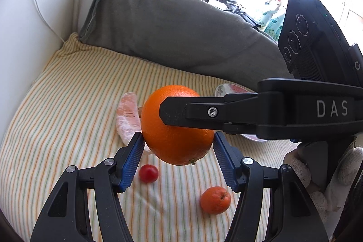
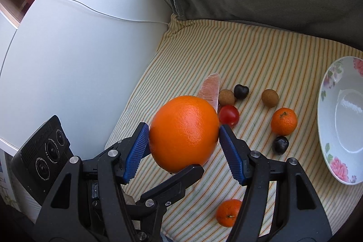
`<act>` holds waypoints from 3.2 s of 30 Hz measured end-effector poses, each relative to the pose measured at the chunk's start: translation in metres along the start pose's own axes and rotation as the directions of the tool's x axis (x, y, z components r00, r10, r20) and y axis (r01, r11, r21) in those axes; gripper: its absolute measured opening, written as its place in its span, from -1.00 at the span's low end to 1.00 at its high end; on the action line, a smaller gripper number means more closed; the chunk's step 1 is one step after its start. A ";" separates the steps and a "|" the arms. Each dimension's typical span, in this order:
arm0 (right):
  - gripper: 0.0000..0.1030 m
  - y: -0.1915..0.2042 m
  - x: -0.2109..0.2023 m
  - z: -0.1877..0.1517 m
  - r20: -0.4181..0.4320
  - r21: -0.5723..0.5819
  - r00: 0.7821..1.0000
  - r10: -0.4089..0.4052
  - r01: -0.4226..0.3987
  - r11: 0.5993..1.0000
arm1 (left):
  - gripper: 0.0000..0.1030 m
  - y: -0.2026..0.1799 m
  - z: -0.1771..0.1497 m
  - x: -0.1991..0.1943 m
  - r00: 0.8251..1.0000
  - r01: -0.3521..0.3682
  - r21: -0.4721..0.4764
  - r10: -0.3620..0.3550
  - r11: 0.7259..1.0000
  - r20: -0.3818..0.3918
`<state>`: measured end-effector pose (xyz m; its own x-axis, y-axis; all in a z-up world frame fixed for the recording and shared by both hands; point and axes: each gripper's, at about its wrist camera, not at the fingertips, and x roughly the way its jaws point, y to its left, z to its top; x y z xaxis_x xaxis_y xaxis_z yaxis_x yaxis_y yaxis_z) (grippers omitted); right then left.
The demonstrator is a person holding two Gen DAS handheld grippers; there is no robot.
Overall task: Organize fruits
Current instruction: 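Carry the large orange with the left gripper onto the white plate, then open the left gripper and withdraw from the plate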
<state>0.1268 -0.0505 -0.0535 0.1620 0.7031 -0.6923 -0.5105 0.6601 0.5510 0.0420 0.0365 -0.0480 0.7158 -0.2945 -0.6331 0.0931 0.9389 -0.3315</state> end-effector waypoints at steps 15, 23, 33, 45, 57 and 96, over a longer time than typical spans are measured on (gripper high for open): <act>0.31 -0.066 -0.071 -0.027 0.110 0.110 0.990 -0.083 0.071 0.991 | 0.21 -0.076 0.006 0.048 0.993 0.106 0.115 -0.099 0.988 -0.068; 0.31 -0.102 -0.094 -0.038 0.137 0.181 0.985 -0.107 0.081 0.980 | 0.21 -0.103 0.010 0.077 0.985 0.144 0.151 -0.127 0.978 -0.116; 0.31 -0.132 -0.096 -0.039 0.138 0.237 0.984 -0.109 0.074 0.969 | 0.21 -0.114 0.007 0.095 0.978 0.158 0.142 -0.135 0.977 -0.160; 0.31 -0.145 -0.102 -0.041 0.171 0.250 0.976 -0.134 0.089 0.964 | 0.20 -0.117 0.008 0.105 0.975 0.157 0.150 -0.128 0.976 -0.183; 0.49 -0.138 -0.137 -0.046 0.281 0.208 0.919 -0.276 0.223 0.952 | 0.17 -0.120 0.010 0.083 0.984 0.140 0.186 -0.115 0.973 -0.138; 0.58 -0.087 -0.110 -0.070 0.264 0.028 0.936 -0.231 0.232 0.972 | 0.22 0.044 -0.013 -0.002 0.998 -0.053 -0.040 0.051 0.998 -0.037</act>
<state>0.0945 -0.2042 -0.0578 0.4928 0.5759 -0.6523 -0.4353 0.8123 0.3882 0.0358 0.0762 -0.0699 0.6934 -0.2523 -0.6749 0.0273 0.9453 -0.3252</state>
